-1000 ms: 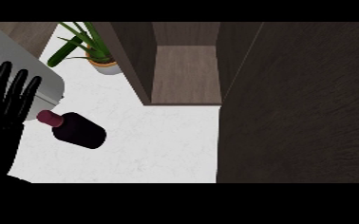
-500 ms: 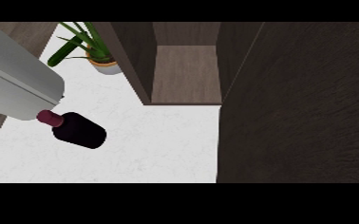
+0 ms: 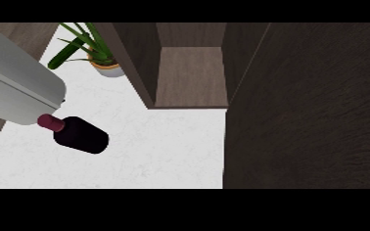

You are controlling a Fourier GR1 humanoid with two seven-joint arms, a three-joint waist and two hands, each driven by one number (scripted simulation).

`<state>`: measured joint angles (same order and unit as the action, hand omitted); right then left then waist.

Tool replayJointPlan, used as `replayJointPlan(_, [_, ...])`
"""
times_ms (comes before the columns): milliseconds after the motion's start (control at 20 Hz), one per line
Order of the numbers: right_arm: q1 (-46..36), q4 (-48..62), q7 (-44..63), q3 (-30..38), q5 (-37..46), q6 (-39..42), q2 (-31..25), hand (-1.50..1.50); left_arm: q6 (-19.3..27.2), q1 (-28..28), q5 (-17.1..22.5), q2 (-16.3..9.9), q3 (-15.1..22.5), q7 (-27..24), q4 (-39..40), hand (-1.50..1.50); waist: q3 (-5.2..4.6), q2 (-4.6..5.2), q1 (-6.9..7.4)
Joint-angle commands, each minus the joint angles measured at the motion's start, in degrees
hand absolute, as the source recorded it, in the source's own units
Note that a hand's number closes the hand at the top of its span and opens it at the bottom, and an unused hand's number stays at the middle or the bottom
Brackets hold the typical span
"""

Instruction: Pick up the wine, place it into the cabinet and close the cabinet

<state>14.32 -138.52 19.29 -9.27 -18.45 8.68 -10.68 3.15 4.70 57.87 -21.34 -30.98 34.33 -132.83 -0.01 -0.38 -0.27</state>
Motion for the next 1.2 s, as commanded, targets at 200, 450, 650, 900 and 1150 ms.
replayJointPlan(200, [2.68,-15.16,6.38,-0.39,-2.63,-3.4,-0.59,-1.5,3.76,-0.21,2.6,-0.79,-3.62,3.27,-4.16,-1.5,-0.02,-0.03,-0.03])
replayJointPlan(450, [2.76,-17.95,8.96,-3.45,-0.38,-5.76,-0.66,-1.5,3.21,0.61,3.01,0.03,-6.35,3.28,-3.44,-1.5,-0.08,-0.17,-0.14])
replayJointPlan(650, [4.41,-16.89,5.59,-1.71,-1.82,-3.19,-1.96,-1.5,0.75,0.34,1.17,0.89,-6.04,1.65,-2.17,-1.5,-0.01,-0.03,-0.67])
replayJointPlan(900, [2.75,-14.53,4.78,-0.86,-2.21,-4.55,-0.66,-1.5,-1.03,1.2,0.72,0.86,-9.97,0.3,0.25,-1.5,-0.02,0.07,-0.21])
replayJointPlan(1150, [2.72,-13.9,4.89,-0.34,-4.02,-4.17,-0.98,-1.5,-5.01,2.43,-6.89,3.16,-4.93,-2.48,4.87,-1.5,-0.01,0.23,-0.73])
